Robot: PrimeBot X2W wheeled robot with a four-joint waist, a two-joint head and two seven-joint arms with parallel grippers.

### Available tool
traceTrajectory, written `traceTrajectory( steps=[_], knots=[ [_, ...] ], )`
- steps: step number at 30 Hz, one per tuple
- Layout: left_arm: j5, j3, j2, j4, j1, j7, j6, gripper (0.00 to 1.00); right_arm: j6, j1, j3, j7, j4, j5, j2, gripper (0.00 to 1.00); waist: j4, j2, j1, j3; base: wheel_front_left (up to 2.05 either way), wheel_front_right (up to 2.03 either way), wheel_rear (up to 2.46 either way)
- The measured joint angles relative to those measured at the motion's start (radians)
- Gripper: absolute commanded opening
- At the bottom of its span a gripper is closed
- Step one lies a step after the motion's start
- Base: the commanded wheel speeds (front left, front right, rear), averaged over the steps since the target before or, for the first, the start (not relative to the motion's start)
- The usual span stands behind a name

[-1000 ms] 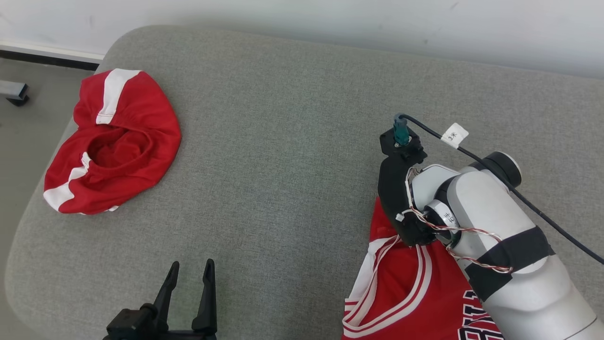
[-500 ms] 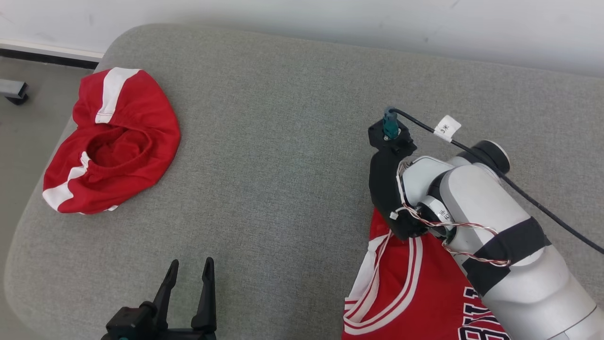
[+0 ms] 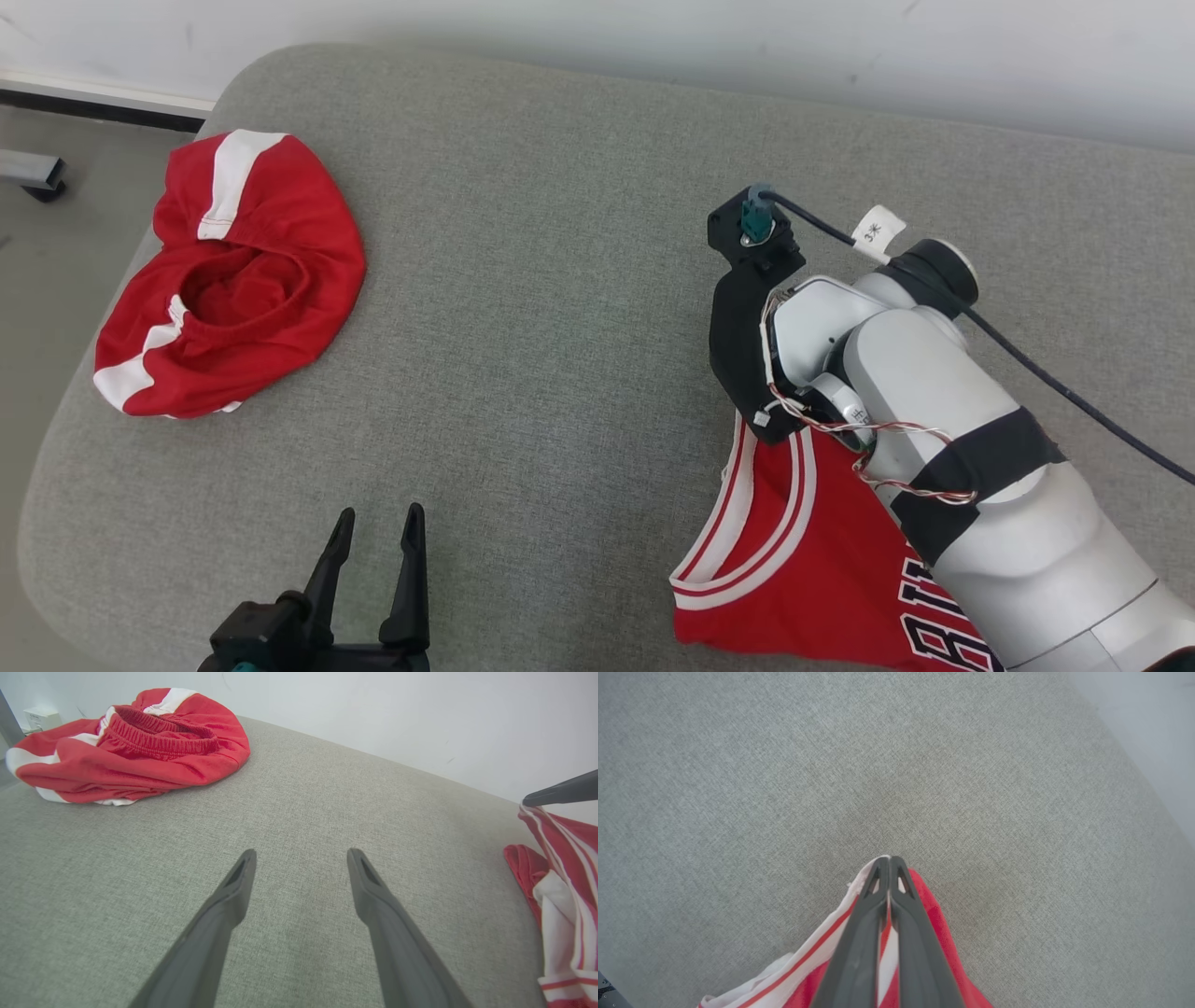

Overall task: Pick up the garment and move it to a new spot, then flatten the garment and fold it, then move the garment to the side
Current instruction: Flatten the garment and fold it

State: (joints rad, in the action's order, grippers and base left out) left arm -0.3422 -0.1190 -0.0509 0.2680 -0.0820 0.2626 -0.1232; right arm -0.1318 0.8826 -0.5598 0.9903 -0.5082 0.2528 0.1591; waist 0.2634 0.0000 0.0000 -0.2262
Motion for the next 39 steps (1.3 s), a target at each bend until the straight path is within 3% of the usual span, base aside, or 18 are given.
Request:
traceTrajectory(
  steps=[5,6,7,17,21,22,23,27,31,39],
  knots=[
    [-0.003,-0.003,0.0,0.0,-0.002,0.0,0.001,1.0,0.0,-0.001,-0.007,-0.027,-0.069,0.001,-0.013,0.0,0.004,0.0,0.0,-0.003,0.0,0.0,0.0],
    [-0.003,-0.003,0.0,0.0,-0.002,0.0,0.002,1.0,0.0,-0.002,-0.009,-0.032,-0.075,0.004,-0.013,0.15,0.004,0.0,0.0,-0.002,0.0,0.0,0.0],
    [-0.003,-0.003,0.0,-0.001,-0.002,0.0,0.006,1.0,0.0,-0.002,0.002,-0.052,-0.075,0.011,-0.016,1.0,0.003,0.0001,0.0,-0.001,0.0,0.0,0.0],
    [-0.002,0.007,0.0,-0.003,0.012,0.0,0.009,1.0,0.0,-0.043,0.109,-0.283,0.013,0.017,0.008,1.0,-0.008,0.0,0.0,0.031,0.0,0.0,0.0],
    [-0.001,0.008,0.0,-0.012,0.026,0.0,0.01,1.0,0.0,-0.155,0.234,-0.412,0.127,-0.013,0.044,1.0,-0.015,0.0,0.0,0.055,0.0,0.0,0.0],
    [0.006,0.012,0.0,-0.016,0.038,0.0,0.01,1.0,0.0,-0.234,0.32,-0.481,0.196,-0.035,0.046,1.0,-0.02,-0.0002,0.0,0.067,0.0,0.0,0.0],
    [0.006,0.012,0.0,-0.016,0.038,0.0,0.01,1.0,0.0,-0.234,0.32,-0.481,0.196,-0.035,0.046,1.0,-0.02,-0.0002,0.0,0.067,0.0,0.0,0.0],
    [0.01,0.022,0.0,-0.022,0.06,0.0,0.014,1.0,0.0,-0.432,0.498,-0.543,0.311,-0.064,0.003,1.0,-0.038,-0.0001,0.0,0.089,0.0,0.0,0.0],
    [0.023,0.03,0.0,-0.027,0.079,0.0,0.017,1.0,0.0,-0.603,0.633,-0.531,0.417,-0.074,-0.056,1.0,-0.062,-0.0001,-0.0001,0.111,0.0,0.0,0.0],
    [0.027,0.039,0.0,-0.039,0.092,0.0,0.017,1.0,0.0,-0.822,0.755,-0.518,0.555,-0.057,-0.102,1.0,-0.097,-0.0002,-0.0002,0.155,0.0,0.0,0.0]
  ],
)
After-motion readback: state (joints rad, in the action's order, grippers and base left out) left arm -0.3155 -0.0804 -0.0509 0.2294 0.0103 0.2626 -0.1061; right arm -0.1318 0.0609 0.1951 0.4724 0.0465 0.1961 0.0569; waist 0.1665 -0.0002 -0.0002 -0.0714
